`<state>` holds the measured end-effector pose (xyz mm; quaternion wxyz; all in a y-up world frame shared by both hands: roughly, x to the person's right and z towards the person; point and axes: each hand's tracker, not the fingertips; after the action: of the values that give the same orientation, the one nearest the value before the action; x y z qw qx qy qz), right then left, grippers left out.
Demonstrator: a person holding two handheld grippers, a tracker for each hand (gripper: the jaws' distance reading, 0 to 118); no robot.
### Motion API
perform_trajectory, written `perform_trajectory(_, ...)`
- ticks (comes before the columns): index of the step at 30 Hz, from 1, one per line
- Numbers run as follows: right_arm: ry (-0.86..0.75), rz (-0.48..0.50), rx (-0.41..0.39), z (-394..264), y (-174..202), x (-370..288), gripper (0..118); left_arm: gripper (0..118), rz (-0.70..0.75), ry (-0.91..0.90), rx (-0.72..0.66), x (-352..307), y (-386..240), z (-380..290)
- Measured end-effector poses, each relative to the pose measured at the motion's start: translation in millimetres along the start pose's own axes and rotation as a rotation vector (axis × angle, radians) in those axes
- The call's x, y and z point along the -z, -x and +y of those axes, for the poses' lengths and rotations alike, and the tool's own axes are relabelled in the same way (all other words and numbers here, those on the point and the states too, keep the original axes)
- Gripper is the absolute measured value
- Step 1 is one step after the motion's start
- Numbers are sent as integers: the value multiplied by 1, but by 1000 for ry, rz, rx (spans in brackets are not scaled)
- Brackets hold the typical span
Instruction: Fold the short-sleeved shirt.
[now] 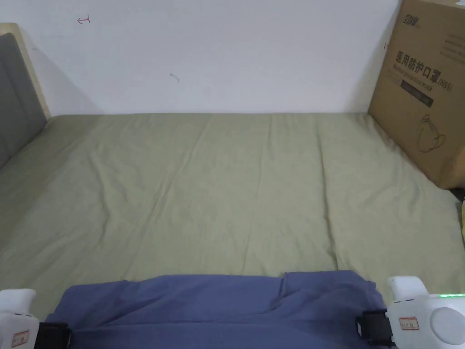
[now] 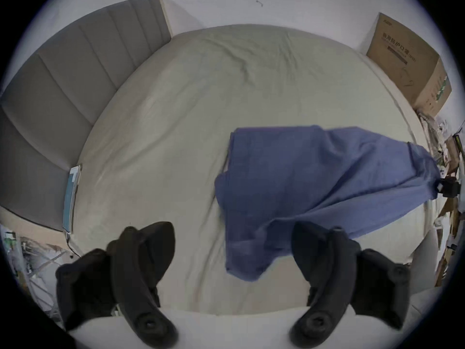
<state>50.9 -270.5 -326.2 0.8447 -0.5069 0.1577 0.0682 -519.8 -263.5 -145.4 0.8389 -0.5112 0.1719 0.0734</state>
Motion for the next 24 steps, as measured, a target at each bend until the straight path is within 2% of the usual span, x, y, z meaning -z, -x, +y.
perform_trajectory(3,-114,24,35,10,11,-26,68,97,-59,-56,-48,-21,-2,4)
perform_trajectory(4,-166,34,55,15,15,-34,66,93,-71,-80,-63,-29,-1,6)
perform_trajectory(5,-230,38,64,18,24,-45,58,82,-84,-107,-78,-36,-1,7)
perform_trajectory(6,-293,27,67,21,31,-53,31,62,-100,-127,-89,-42,0,8)
perform_trajectory(7,-357,13,62,23,40,-61,0,27,-111,-145,-101,-49,-2,7)
perform_trajectory(8,-412,-22,63,26,49,-68,0,5,-120,-154,-109,-52,-1,6)
perform_trajectory(11,-520,26,80,31,76,-83,0,0,-128,-185,-141,-68,-3,-2)
perform_trajectory(18,-736,-40,43,21,148,-83,0,0,-202,-197,-304,-73,27,-25)
perform_trajectory(24,-775,-70,-73,22,201,-76,0,0,-301,-188,-412,-61,58,-41)
